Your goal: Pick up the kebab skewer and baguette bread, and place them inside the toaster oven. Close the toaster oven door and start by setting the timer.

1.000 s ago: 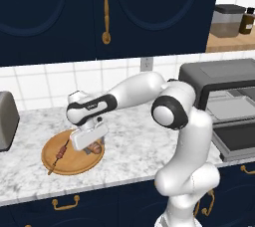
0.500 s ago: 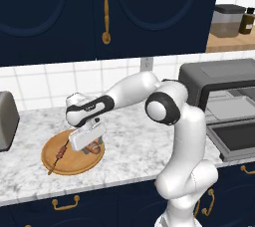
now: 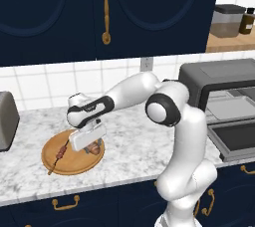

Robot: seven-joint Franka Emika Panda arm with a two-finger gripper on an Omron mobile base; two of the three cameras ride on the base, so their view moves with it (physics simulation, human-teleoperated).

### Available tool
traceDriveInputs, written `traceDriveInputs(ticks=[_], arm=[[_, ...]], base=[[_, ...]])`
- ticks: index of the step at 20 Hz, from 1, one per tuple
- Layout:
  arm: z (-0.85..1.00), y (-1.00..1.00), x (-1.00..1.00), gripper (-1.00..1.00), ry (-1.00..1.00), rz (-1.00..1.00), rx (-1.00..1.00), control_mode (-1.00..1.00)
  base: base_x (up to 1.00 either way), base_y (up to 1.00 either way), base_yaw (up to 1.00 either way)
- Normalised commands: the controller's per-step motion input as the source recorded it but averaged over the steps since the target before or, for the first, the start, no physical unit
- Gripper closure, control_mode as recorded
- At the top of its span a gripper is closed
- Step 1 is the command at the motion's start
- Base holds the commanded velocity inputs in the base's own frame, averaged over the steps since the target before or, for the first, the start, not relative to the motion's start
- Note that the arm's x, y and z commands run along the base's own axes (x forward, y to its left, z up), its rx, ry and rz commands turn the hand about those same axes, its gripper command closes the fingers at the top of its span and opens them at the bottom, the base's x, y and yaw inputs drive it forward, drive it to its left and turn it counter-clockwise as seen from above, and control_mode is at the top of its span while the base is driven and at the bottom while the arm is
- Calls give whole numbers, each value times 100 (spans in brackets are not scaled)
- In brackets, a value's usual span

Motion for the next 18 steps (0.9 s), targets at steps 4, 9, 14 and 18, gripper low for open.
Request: traceDriveInputs(ticks=[4, 9, 14, 18], arm=[[-9, -18, -12, 100, -7, -4, 13, -100], [4, -7, -16, 100, -6, -6, 19, -100], [30, -17, -38, 100, -12, -6, 14, -100], [27, -35, -63, 100, -21, -6, 9, -100]], base=[[0, 0, 0], [0, 0, 0], [0, 0, 0], [0, 0, 0]])
